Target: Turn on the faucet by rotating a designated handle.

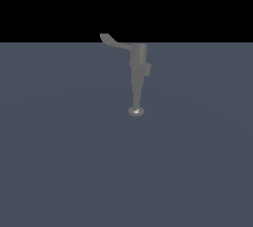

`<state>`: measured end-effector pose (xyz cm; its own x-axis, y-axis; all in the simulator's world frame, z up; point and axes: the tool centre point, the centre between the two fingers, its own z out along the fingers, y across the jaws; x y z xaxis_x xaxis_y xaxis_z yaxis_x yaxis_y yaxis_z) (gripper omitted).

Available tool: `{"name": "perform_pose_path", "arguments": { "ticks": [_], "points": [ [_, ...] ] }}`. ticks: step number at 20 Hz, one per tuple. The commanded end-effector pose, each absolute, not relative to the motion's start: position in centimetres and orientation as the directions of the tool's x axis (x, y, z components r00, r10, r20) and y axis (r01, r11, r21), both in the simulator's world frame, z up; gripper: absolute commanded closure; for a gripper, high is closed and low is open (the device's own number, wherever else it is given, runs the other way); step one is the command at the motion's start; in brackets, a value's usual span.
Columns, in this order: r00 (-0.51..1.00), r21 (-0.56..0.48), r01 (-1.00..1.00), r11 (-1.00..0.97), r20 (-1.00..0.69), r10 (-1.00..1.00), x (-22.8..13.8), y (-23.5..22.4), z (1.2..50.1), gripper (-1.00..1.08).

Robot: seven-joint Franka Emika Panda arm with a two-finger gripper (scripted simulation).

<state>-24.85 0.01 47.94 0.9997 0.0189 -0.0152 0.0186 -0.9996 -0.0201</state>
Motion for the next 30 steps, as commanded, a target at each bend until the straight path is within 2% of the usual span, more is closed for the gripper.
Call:
{"name": "perform_pose_path", "arguments": {
  "ticks": [1,18,30],
  "points": [
    [1.0,-0.02,0.019,-1.0,-0.015,0.019,-24.8,0.0,47.9,1.08],
    [0.998,-0.023,-0.002,-1.0,-0.056,-0.001,-24.5,-1.4,47.2,1.08],
    [0.987,-0.05,-0.153,-0.987,-0.063,-0.15,-20.6,-0.9,47.1,1.08]
  ]
}}
